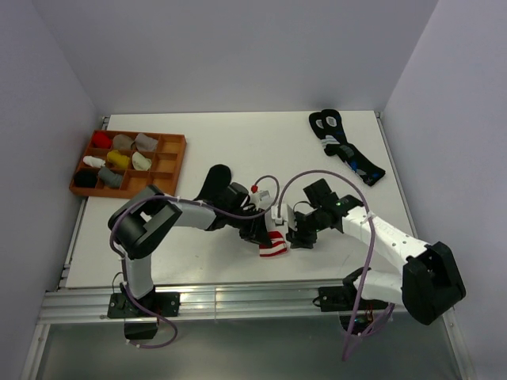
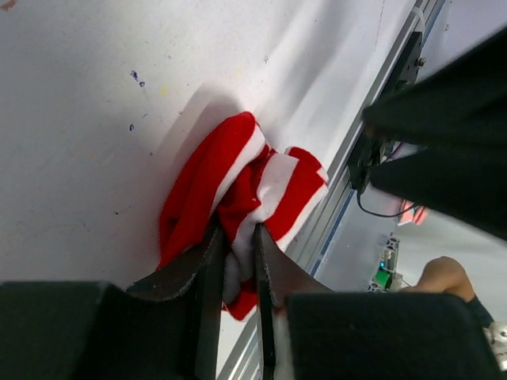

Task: Roll the socks
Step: Roll the sock at the center of the board.

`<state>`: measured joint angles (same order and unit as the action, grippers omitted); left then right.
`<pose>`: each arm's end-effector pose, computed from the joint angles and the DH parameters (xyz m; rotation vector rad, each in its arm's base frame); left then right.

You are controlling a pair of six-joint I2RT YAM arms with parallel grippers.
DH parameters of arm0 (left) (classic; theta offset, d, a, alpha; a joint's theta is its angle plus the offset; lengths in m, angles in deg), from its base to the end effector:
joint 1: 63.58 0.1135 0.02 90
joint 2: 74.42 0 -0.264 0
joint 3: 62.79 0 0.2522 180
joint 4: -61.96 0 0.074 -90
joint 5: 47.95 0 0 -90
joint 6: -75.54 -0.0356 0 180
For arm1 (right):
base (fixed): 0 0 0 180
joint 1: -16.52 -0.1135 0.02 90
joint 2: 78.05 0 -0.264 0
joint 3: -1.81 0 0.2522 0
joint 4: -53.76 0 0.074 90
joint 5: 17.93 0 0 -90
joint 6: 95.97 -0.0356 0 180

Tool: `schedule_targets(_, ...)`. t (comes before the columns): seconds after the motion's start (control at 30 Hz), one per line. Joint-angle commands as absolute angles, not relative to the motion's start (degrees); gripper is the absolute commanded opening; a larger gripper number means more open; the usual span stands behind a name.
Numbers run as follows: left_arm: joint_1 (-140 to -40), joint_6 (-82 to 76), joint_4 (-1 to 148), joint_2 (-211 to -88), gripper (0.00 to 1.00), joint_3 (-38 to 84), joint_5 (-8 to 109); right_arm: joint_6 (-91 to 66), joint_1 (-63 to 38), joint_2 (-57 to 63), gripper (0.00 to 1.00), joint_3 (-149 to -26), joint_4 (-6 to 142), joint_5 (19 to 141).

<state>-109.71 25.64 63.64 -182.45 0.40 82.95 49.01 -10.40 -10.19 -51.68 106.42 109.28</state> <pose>0.2257 -0.2685 0.1135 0.5390 2.6560 -1.4603 0.1728 0.1119 0.2012 -1.7798 1.7884 0.6981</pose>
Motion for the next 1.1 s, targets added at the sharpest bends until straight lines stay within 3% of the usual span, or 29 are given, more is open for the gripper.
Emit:
schedule_targets(0.0,-109.37,21.84,78.00,-186.57,0.00,-0.34,78.61,47.82,-16.33,-12.39,0.54,-49.49,100.49,105.56)
schedule_targets(0.47,-108.58,20.52,80.99,-188.95,0.00,2.48,79.67,45.18,-26.63,-9.94,0.54,-47.29,93.89,98.26)
schedule_targets(0.9,-107.79,20.08,81.26,-190.17,0.00,3.97,81.34,43.95,-29.01,-5.02,0.53,-47.81,91.43,96.24)
schedule_targets(1.07,-107.79,20.87,80.12,-190.26,0.00,3.89,81.86,41.85,-29.27,-1.16,0.43,-49.39,90.90,95.62)
